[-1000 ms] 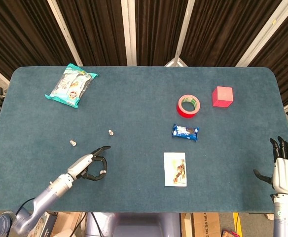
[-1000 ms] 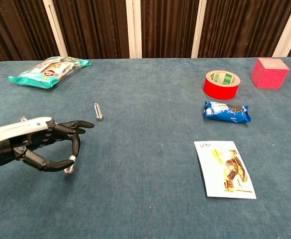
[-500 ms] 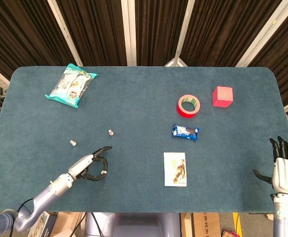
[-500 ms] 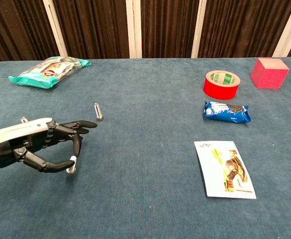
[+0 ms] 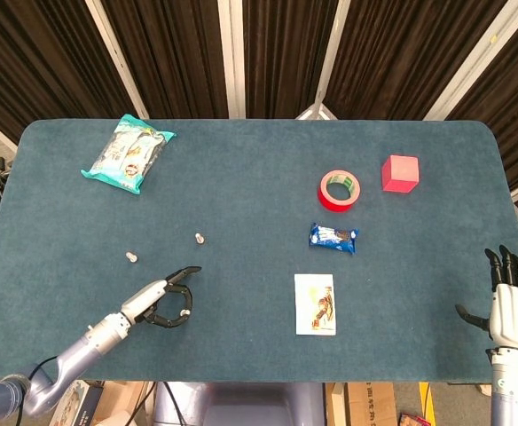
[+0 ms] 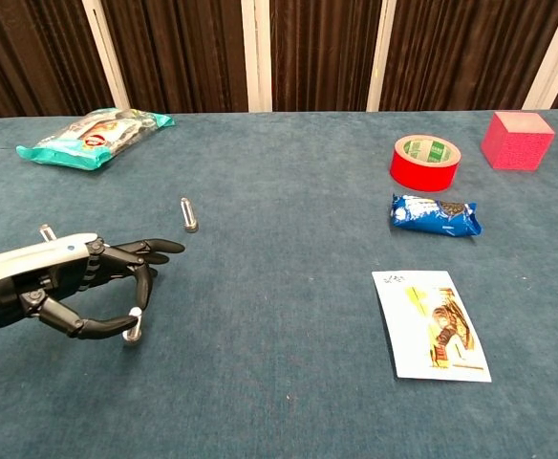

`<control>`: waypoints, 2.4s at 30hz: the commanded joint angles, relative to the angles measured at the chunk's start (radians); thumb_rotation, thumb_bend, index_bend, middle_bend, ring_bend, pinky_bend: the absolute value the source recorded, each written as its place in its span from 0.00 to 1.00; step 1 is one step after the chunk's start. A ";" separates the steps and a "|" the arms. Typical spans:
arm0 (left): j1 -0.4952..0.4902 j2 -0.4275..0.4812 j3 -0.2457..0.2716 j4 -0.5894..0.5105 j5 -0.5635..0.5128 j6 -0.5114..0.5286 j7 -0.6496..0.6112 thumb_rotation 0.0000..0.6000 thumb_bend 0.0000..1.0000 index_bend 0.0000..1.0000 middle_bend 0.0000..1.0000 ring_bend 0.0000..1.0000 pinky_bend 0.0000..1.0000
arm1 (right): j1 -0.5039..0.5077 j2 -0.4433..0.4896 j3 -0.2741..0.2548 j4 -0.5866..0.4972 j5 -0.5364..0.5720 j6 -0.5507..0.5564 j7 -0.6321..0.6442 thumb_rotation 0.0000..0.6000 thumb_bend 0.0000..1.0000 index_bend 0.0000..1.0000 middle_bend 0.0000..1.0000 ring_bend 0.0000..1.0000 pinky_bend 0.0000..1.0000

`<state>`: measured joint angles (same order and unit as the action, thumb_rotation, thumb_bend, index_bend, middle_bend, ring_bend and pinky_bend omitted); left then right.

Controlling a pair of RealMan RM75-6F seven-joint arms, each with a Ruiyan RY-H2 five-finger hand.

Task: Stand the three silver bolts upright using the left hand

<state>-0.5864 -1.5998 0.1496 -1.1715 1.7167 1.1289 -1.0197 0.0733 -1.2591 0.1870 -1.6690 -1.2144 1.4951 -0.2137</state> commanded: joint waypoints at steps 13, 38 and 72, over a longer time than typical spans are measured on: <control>-0.014 0.015 0.031 0.013 0.012 -0.004 -0.007 1.00 0.46 0.60 0.01 0.00 0.00 | 0.000 0.002 0.000 -0.001 0.002 -0.002 -0.003 1.00 0.00 0.13 0.04 0.00 0.00; -0.034 0.057 0.071 -0.012 0.037 -0.018 0.076 1.00 0.36 0.43 0.00 0.00 0.00 | -0.001 0.003 0.000 -0.008 0.007 0.000 -0.010 1.00 0.00 0.15 0.04 0.00 0.00; 0.230 0.428 -0.189 -0.592 -0.104 0.527 1.152 1.00 0.36 0.32 0.00 0.00 0.00 | -0.002 0.012 -0.018 -0.024 -0.029 0.002 -0.010 1.00 0.00 0.15 0.04 0.00 0.00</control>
<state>-0.5067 -1.3031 0.0055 -1.5983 1.7299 1.5331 -0.2463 0.0707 -1.2488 0.1710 -1.6923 -1.2402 1.4968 -0.2236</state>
